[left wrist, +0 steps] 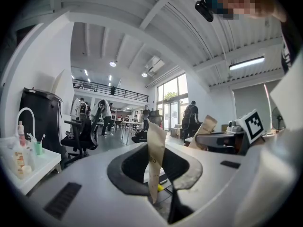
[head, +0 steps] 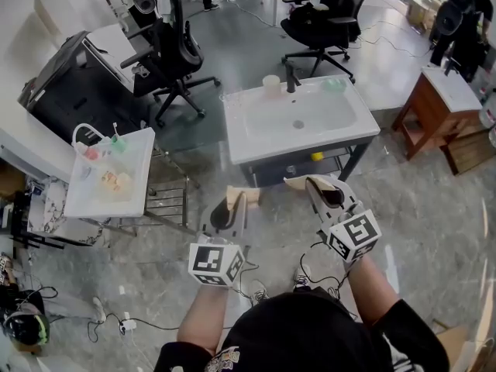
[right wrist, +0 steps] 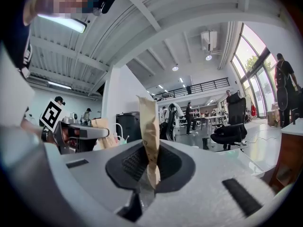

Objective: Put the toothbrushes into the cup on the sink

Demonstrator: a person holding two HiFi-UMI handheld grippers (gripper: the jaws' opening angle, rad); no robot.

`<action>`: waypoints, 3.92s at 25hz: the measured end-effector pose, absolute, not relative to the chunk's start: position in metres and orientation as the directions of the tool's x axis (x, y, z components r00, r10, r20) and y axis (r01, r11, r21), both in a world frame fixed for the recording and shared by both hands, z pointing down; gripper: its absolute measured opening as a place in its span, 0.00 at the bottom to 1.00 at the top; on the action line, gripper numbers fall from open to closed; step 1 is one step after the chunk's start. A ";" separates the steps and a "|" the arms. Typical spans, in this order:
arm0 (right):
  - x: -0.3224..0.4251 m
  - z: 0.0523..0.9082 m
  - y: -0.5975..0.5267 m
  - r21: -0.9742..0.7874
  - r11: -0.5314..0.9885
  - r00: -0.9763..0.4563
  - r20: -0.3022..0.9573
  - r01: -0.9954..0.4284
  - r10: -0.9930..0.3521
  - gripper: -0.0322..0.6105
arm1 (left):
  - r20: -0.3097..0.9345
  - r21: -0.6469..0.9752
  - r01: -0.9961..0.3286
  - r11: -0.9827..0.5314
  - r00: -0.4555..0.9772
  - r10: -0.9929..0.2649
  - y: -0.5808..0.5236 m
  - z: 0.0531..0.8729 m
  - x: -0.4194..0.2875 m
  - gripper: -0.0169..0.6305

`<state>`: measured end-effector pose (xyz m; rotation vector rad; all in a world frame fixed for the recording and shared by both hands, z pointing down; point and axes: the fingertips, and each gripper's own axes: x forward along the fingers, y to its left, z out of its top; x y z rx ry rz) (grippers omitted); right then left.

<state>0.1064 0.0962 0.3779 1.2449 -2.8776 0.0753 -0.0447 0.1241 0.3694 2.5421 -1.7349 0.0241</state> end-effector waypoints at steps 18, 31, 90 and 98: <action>0.170 0.376 0.056 -0.039 0.710 -0.710 0.013 -0.704 -0.704 0.10 | 0.033 0.028 -0.947 -0.319 0.320 -0.947 0.089 0.363 0.015 0.13; 0.184 0.394 0.014 -0.071 0.695 -0.698 0.031 -0.715 -0.715 0.10 | 0.047 0.037 -0.951 -0.308 0.310 -0.950 0.048 0.376 0.021 0.13; 0.042 0.376 -0.255 0.022 0.654 -0.653 0.052 -0.756 -0.756 0.10 | 0.007 0.078 -0.919 -0.386 0.387 -0.922 -0.200 0.382 -0.106 0.13; 0.058 0.381 -0.304 0.029 0.679 -0.678 0.044 -0.733 -0.734 0.10 | 0.032 0.074 -0.937 -0.341 0.344 -0.939 -0.221 0.382 -0.086 0.13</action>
